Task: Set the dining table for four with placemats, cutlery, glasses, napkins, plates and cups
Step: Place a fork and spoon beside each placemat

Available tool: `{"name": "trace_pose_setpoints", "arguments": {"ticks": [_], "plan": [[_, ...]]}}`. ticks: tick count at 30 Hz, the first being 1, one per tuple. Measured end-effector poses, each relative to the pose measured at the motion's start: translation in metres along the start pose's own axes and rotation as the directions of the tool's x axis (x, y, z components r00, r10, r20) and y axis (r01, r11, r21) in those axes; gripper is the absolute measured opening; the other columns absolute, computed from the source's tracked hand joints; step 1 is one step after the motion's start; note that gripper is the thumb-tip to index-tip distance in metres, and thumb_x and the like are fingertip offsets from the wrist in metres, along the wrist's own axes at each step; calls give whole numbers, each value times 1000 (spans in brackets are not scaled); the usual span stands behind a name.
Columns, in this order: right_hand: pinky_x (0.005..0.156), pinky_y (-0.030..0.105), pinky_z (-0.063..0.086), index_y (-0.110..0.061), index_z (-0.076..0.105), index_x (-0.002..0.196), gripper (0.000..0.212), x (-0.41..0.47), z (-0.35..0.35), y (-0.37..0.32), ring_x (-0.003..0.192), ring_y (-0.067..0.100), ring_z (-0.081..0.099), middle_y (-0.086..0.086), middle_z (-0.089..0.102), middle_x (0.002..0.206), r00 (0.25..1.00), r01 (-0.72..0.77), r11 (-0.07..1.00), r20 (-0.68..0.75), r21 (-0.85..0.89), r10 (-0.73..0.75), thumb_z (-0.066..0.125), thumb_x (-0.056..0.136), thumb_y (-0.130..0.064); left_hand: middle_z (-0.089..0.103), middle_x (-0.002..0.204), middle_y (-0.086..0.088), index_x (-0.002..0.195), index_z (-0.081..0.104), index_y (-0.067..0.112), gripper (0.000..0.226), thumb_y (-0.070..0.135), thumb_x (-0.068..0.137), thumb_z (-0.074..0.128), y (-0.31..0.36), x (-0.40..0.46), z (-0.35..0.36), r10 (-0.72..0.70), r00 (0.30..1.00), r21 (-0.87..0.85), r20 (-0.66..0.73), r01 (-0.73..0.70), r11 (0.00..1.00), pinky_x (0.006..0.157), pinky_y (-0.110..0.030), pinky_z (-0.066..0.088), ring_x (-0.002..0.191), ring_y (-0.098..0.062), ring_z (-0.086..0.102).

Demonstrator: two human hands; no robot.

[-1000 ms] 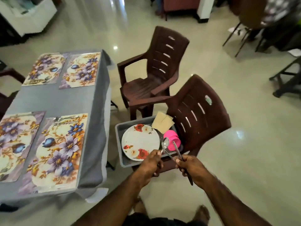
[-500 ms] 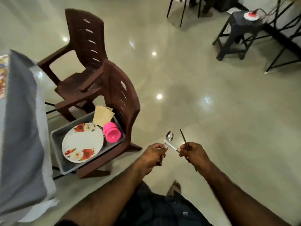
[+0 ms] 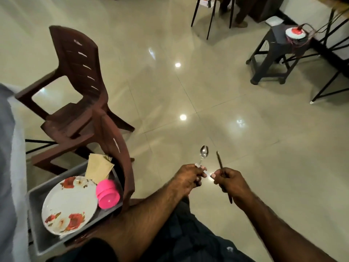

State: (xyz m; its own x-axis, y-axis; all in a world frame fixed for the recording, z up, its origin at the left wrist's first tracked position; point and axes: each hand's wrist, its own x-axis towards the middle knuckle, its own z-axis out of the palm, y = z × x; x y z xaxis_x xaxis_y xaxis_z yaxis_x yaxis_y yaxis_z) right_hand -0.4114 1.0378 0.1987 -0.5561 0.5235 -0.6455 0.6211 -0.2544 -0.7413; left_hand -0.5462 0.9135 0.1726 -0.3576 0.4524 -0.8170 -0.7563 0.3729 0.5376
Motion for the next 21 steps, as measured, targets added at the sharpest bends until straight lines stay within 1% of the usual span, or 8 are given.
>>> {"name": "trace_pose_setpoints", "arguments": {"ticks": [3, 6, 8, 9, 12, 14, 18, 21], "plan": [[56, 32, 41, -4, 75, 95, 24, 53, -14, -52, 62, 20, 52, 17, 72, 79, 999, -21, 998, 36, 51, 19, 78, 93, -28, 67, 74, -9, 105, 74, -3, 15, 10, 101, 65, 69, 34, 15, 29, 998, 21, -47, -28, 999, 55, -26, 42, 52, -11, 43], [65, 37, 43, -10, 77, 104, 39, 103, -25, -101, 71, 21, 56, 13, 73, 84, 999, -28, 994, 18, 103, 27, 57, 105, -44, 63, 68, -4, 99, 73, 3, 17, 16, 104, 63, 144, 65, 19, 77, 994, 23, -79, -76, 997, 55, -26, 41, 50, -10, 43], [63, 35, 39, -10, 76, 107, 48, 135, -31, -124, 71, 19, 52, 12, 69, 85, 999, -45, 985, 7, 168, 44, 44, 111, -45, 61, 68, -3, 93, 73, 6, 21, 21, 105, 64, 185, 83, 14, 115, 985, 4, -127, -115, 993, 56, -27, 42, 51, -10, 44], [62, 34, 37, -8, 75, 109, 47, 151, -34, -134, 70, 18, 50, 12, 65, 85, 998, -60, 981, 12, 185, 59, 41, 112, -40, 59, 68, -2, 90, 73, 8, 23, 24, 105, 64, 202, 93, 12, 127, 981, -11, -149, -130, 991, 56, -27, 41, 52, -10, 44], [58, 33, 40, -5, 73, 114, 27, 193, -35, -166, 69, 21, 49, 12, 57, 81, 997, -61, 993, 43, 98, 57, 49, 110, -16, 58, 68, 1, 83, 70, 15, 32, 36, 106, 62, 241, 119, 2, 169, 968, -55, -184, -182, 982, 56, -27, 42, 57, -11, 50], [54, 32, 41, -1, 70, 113, 20, 243, -43, -208, 64, 22, 51, 12, 55, 77, 991, -49, 996, 132, 73, 39, 53, 107, -9, 63, 72, 1, 79, 66, 20, 36, 43, 106, 58, 277, 146, 3, 166, 959, -102, -230, -194, 976, 62, -29, 48, 65, -16, 59], [47, 30, 40, -6, 68, 113, 21, 343, -59, -303, 54, 22, 50, 13, 56, 71, 938, -24, 1000, 347, -15, 28, 57, 108, -23, 71, 81, -7, 81, 61, 18, 46, 55, 106, 52, 342, 188, 12, 84, 938, -255, -337, -177, 951, 68, -36, 54, 70, -24, 69], [48, 29, 35, -15, 76, 111, 25, 396, -65, -359, 52, 18, 44, 11, 57, 69, 883, 54, 990, 469, -130, 13, 57, 108, -31, 69, 77, -11, 85, 60, 15, 44, 50, 109, 48, 380, 199, 21, 59, 916, -367, -397, -218, 905, 66, -38, 59, 66, -27, 70]]}}
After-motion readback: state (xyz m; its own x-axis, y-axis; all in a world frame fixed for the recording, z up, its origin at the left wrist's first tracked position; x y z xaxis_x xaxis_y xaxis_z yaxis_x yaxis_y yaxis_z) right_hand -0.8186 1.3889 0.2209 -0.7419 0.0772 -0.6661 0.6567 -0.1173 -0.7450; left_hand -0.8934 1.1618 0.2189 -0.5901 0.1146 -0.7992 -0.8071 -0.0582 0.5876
